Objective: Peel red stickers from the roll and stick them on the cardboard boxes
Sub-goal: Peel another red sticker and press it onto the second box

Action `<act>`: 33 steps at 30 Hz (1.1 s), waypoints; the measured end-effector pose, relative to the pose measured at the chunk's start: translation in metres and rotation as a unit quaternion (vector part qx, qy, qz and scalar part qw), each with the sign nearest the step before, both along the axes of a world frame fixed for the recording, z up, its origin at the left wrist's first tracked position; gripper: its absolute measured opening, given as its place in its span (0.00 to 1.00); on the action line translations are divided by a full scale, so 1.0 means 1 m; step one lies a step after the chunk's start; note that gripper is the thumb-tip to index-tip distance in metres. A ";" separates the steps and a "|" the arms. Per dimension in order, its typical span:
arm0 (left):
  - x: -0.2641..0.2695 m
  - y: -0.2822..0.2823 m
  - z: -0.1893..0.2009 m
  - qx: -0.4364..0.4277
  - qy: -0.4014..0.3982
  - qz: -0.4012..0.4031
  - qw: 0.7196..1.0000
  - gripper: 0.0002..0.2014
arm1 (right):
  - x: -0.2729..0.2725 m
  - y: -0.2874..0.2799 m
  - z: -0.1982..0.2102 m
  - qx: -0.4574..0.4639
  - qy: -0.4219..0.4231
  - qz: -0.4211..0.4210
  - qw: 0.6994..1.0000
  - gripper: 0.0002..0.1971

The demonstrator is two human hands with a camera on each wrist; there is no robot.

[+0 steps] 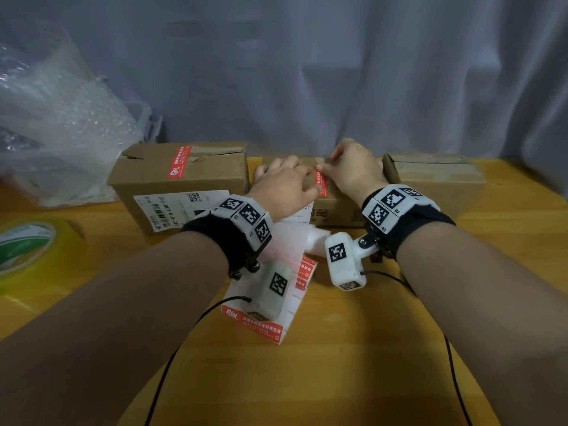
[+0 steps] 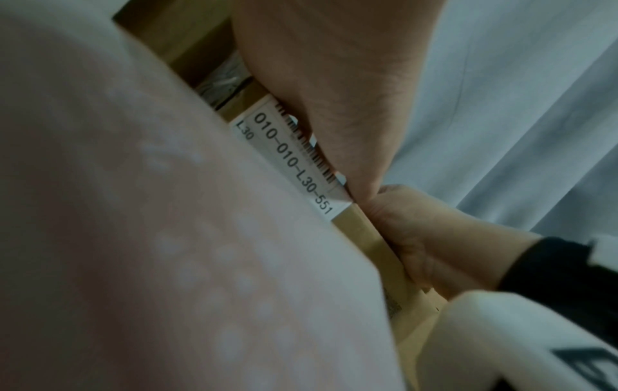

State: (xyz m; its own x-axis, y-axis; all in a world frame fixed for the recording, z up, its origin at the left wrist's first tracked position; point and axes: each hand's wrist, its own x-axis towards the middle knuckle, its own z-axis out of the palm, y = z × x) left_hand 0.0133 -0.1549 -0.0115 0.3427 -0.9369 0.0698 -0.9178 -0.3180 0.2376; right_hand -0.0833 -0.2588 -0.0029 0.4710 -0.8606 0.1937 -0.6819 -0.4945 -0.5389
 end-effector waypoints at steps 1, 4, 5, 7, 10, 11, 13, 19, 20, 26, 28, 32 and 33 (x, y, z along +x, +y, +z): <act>0.000 0.000 0.000 -0.001 0.001 0.000 1.000 0.25 | 0.002 -0.002 0.000 -0.002 0.004 -0.002 1.000 0.14; 0.000 0.001 0.000 -0.002 0.005 -0.001 1.000 0.25 | 0.008 -0.007 0.003 -0.009 0.018 -0.016 1.000 0.15; 0.000 0.001 0.000 -0.002 0.006 -0.002 1.000 0.25 | 0.010 -0.007 0.004 -0.014 0.023 -0.017 0.999 0.14; 0.000 0.001 -0.001 -0.002 0.010 -0.002 1.000 0.25 | 0.010 -0.006 0.005 -0.036 0.019 0.014 0.999 0.11; 0.000 0.002 -0.002 -0.005 0.012 -0.005 1.000 0.24 | 0.000 0.000 0.002 -0.095 0.003 0.143 0.985 0.11; 0.000 0.003 -0.003 -0.007 0.012 -0.007 1.000 0.23 | -0.006 0.001 0.000 -0.118 0.038 0.190 0.974 0.14; 0.000 0.004 -0.004 -0.009 0.015 -0.016 1.000 0.22 | -0.019 0.003 -0.005 -0.138 0.143 0.245 0.949 0.19; 0.001 0.010 -0.003 0.016 0.029 -0.024 0.999 0.23 | -0.046 0.019 -0.005 -0.107 0.223 0.273 0.930 0.25; 0.001 0.010 -0.003 0.018 0.028 -0.025 0.999 0.23 | -0.050 0.022 -0.003 -0.122 0.211 0.285 0.927 0.24; 0.000 0.012 -0.001 0.023 0.015 -0.029 0.999 0.23 | -0.058 0.027 -0.002 -0.140 0.182 0.298 0.926 0.24; 0.000 0.012 -0.001 0.028 0.012 -0.030 0.999 0.23 | -0.051 0.022 0.000 -0.145 0.219 0.285 0.922 0.28; 0.000 0.011 -0.003 0.032 0.008 -0.026 0.999 0.23 | -0.037 0.016 -0.001 -0.137 0.299 0.260 0.908 0.42; 0.000 0.011 -0.003 0.034 0.007 -0.025 0.999 0.23 | -0.034 0.014 0.000 -0.129 0.308 0.258 0.906 0.45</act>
State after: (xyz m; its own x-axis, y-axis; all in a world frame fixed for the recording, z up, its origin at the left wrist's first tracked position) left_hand 0.0132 -0.1439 -0.0142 0.2967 -0.9550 0.0018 -0.9296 -0.2884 0.2296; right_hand -0.1171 -0.2446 -0.0033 0.8857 -0.4575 -0.0794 -0.4553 -0.8892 0.0447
